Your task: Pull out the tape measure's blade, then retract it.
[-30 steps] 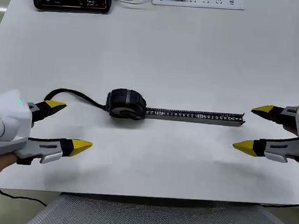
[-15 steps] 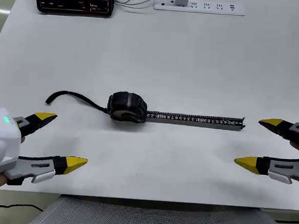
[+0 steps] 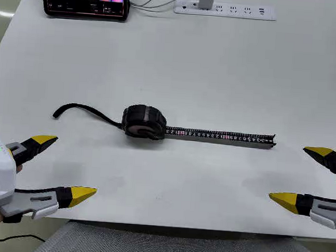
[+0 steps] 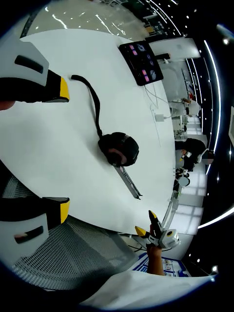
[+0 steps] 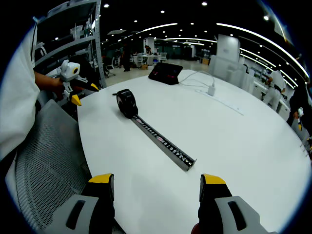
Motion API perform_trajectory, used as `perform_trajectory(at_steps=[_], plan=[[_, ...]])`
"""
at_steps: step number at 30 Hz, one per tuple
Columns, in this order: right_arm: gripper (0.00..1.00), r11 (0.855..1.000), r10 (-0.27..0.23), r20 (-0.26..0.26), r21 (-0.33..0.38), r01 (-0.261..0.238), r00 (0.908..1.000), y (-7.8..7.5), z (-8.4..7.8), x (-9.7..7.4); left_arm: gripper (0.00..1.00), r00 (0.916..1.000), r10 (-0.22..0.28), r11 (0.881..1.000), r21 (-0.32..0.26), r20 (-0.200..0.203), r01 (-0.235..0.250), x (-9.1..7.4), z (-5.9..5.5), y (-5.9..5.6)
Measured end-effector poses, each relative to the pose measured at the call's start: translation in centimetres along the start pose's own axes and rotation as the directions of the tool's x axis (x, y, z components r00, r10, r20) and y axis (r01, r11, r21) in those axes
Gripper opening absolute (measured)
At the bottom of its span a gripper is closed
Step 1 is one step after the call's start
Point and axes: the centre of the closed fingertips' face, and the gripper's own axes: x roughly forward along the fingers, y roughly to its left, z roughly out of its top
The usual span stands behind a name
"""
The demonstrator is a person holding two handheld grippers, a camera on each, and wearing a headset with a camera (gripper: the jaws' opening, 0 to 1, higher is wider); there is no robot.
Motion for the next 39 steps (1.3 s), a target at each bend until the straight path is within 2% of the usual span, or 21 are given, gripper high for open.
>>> perform_trajectory(at_steps=[5,15,25,39], plan=[[0.70,1.000,-0.008,0.008,0.018,0.008,0.9999,0.5,-0.5,-0.1,0.77,1.0000,0.007,1.000,-0.021,0.007,-0.007,-0.1,-0.5,-0.3],[0.70,0.998,-0.005,0.022,0.055,0.004,0.9997,1.0,-0.7,0.4,0.78,0.9993,0.025,0.998,-0.060,0.029,-0.023,0.1,-0.5,-0.4],[0.74,0.999,0.004,0.010,0.051,-0.005,0.9999,1.2,-0.9,0.6,0.80,0.9990,0.037,0.998,-0.055,0.025,-0.036,0.2,-0.7,-0.3],[0.79,0.999,0.006,-0.014,0.032,-0.006,0.9999,1.3,-1.3,0.6,0.85,0.9995,0.019,0.998,-0.058,0.024,-0.017,0.5,-0.5,-0.9]])
